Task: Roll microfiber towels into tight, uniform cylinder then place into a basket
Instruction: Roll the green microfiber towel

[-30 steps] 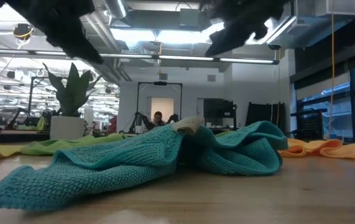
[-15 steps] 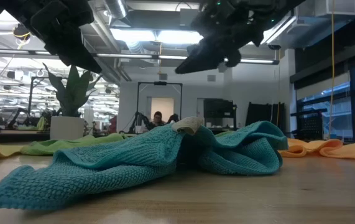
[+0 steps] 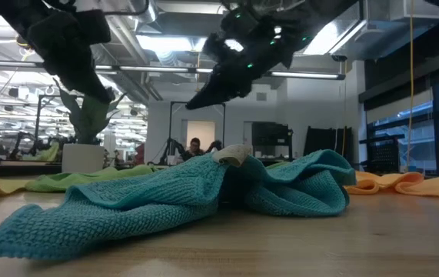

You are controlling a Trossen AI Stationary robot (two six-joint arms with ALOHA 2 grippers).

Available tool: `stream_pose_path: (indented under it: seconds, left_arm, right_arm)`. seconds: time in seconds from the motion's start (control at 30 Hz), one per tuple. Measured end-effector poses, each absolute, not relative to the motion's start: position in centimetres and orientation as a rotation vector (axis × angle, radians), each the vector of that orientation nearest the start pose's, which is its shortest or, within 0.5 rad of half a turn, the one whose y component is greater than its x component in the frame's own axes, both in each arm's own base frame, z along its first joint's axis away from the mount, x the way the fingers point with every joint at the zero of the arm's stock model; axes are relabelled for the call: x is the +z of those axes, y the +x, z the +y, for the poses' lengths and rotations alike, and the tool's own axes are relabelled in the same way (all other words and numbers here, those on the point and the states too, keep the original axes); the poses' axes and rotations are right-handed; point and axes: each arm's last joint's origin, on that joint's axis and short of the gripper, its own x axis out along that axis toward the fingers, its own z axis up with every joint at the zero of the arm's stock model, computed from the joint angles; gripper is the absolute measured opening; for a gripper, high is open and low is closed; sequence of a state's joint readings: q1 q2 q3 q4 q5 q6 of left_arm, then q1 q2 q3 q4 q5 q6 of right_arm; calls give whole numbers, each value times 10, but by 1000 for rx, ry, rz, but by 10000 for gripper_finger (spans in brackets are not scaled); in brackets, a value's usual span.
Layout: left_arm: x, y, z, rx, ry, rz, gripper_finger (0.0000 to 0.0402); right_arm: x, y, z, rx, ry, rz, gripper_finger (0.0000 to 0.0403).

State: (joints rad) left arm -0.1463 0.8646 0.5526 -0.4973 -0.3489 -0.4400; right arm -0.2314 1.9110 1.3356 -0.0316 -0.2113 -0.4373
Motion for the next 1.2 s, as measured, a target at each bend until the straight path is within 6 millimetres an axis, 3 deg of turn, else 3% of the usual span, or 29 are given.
stream_pose_path:
  seconds: [0.23, 0.43, 0.83, 1.2]
  left_arm:
    - [218, 166, -15, 359, -221, 721, 2]
    - [218, 166, -15, 355, -219, 722, 4]
    - [218, 165, -16, 351, -210, 725, 5]
    - [218, 166, -16, 350, -213, 719, 5]
  right_arm:
    - [180, 455, -81, -21, -326, 651, 117]
    - [159, 475, -79, -224, -264, 708, 117]
    - [131, 484, -76, -208, -172, 734, 117]
    - [112, 484, -79, -285, -232, 784, 117]
